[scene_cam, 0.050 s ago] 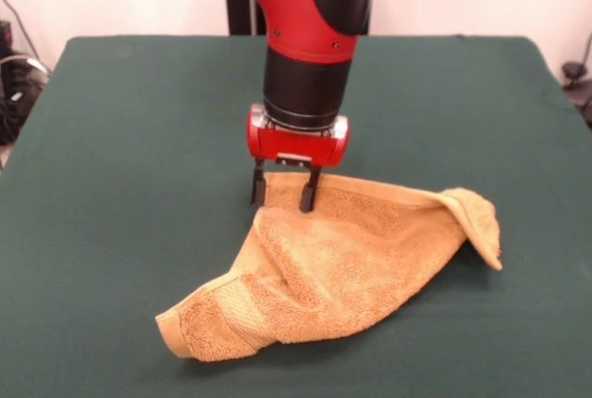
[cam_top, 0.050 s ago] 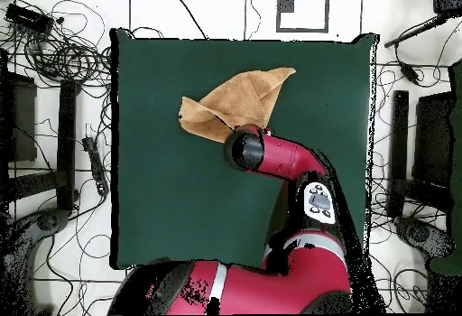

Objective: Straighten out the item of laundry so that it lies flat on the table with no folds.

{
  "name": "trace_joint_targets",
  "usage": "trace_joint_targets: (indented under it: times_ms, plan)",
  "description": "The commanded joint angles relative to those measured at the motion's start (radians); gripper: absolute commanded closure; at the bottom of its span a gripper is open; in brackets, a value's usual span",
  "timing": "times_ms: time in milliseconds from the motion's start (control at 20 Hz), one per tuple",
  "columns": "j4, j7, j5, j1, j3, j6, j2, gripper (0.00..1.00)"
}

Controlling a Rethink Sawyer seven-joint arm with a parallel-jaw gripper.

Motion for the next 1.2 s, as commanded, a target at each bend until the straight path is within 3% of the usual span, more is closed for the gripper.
trace_joint_targets:
  times_ms: [50, 350, 1200]
  plan:
    - [0.134, 0.11, -0.052, -0.006, 0.135, -0.046, -0.082, 0.0]
    - [0.169, 0.122, -0.056, 0.018, 0.115, 0.013, -0.128, 0.0]
    - [0.108, 0.081, -0.064, 0.018, 0.116, 0.088, -0.101, 0.0]
